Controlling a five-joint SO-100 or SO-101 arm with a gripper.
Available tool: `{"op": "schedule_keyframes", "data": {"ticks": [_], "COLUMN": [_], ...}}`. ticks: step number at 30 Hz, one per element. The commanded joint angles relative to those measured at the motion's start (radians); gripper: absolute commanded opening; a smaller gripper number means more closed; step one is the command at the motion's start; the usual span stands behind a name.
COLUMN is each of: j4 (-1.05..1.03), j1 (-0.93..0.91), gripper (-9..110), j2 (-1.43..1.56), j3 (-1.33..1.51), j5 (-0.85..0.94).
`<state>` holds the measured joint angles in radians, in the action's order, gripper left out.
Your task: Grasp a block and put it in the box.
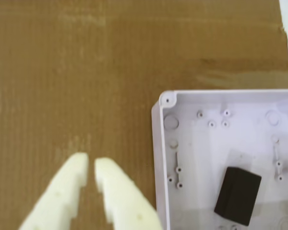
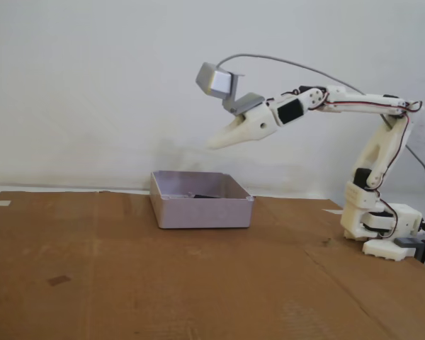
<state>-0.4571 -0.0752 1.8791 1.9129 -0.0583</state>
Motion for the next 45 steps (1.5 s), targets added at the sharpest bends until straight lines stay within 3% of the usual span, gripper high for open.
{"op": "schedule_keyframes", "data": {"ticks": [1,45], "j4": [0.034,0.040], "j1": [-0.002,0.121], "gripper": [0,0], "j2": [0.163,0.319], "j3": [-0.002,0.146], "j5": [0.006,0.005]}}
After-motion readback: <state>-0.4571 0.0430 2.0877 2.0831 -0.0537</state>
